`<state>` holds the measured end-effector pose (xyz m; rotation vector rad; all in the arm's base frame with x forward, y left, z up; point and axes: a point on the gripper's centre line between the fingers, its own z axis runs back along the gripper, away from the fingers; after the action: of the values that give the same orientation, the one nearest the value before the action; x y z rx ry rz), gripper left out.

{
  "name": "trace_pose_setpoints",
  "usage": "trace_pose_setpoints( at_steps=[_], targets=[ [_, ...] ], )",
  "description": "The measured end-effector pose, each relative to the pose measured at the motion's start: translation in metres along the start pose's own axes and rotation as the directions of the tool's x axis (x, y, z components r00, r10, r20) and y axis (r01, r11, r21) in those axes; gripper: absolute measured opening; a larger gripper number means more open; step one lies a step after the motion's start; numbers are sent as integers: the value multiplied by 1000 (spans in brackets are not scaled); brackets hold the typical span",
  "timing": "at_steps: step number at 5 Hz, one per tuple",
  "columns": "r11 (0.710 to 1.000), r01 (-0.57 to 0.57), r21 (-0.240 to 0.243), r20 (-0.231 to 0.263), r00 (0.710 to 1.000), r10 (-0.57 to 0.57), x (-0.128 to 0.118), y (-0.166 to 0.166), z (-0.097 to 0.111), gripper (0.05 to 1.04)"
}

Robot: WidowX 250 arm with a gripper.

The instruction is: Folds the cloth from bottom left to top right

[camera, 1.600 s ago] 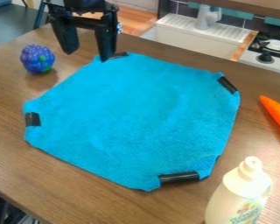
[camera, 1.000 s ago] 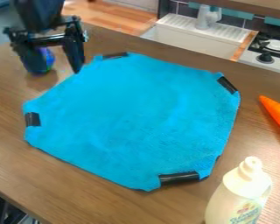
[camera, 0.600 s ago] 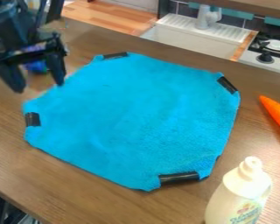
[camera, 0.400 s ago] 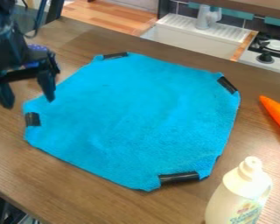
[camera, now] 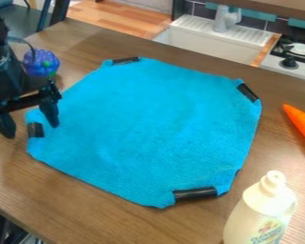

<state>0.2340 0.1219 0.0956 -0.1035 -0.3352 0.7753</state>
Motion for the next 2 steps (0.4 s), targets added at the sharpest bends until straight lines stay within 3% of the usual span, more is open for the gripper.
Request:
trace_pose_setpoints(
  at_steps=[1,2],
  targets=[
    [1000,-10,-5,10,1000,10,3,0,-5,962],
    [1000,-25,1,6,1000,25,5,2,-13,694]
  ],
)
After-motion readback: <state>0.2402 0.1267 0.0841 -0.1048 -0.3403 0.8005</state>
